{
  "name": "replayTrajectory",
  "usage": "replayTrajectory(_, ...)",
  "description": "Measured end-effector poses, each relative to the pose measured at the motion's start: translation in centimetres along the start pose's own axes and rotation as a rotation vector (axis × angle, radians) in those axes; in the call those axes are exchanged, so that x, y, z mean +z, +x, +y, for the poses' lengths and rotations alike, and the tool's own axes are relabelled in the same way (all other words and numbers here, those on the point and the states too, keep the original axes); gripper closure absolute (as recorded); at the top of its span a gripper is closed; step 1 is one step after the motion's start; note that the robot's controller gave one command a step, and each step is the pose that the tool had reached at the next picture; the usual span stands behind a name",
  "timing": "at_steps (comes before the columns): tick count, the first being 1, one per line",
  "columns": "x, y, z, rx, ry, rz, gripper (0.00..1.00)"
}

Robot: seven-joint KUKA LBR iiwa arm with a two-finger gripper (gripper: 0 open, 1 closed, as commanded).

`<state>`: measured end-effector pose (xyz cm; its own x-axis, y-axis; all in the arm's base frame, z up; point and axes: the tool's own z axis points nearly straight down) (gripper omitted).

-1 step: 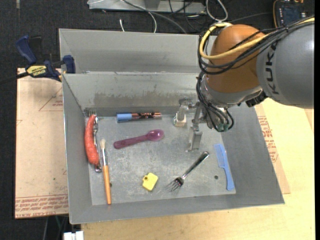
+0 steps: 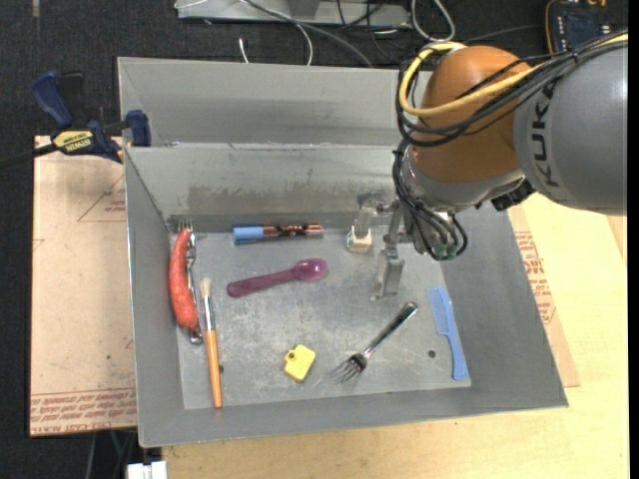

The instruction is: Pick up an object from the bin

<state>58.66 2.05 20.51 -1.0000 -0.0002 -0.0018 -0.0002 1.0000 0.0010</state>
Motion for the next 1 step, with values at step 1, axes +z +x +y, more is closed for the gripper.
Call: replayTrajectory(1,7.26,-0.21,3.99,-0.192,0.0,-0.002,0.0)
